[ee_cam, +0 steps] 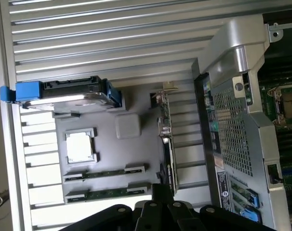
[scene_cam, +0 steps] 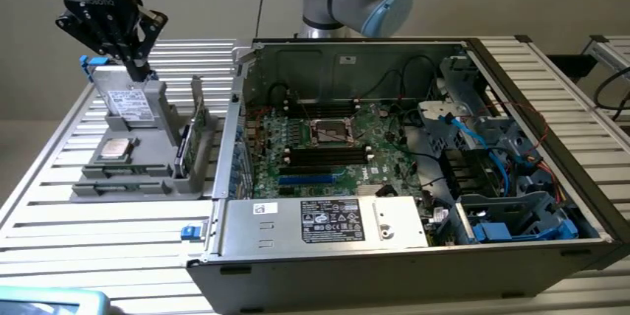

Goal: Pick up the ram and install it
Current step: 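Reach for the ram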

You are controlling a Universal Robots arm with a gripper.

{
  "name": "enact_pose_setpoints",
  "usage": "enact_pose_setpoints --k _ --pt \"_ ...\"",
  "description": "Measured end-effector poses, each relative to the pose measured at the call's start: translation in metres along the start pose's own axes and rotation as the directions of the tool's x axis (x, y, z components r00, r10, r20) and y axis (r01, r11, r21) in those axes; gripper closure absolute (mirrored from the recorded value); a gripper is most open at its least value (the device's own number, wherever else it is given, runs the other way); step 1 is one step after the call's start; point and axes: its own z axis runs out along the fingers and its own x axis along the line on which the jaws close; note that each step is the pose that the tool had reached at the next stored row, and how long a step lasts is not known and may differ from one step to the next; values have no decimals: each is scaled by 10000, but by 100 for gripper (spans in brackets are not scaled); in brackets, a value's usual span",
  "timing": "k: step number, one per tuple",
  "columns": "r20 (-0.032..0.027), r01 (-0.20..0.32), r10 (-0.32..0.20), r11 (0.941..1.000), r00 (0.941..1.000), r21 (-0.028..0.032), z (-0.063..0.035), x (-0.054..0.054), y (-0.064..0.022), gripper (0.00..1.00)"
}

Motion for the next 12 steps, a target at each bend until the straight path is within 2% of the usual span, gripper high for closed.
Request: enact_pose_setpoints --k 3,6,9,12 --pt "-6 12 -12 10000 10000 5 41 118 -20 89" --pt "-29 57 -57 10000 10000 7 80 179 -33 89" --pt "-82 158 -157 9999 9998 14 115 199 -43 89" --pt "-161 317 -316 9995 9994 21 154 208 -53 89"
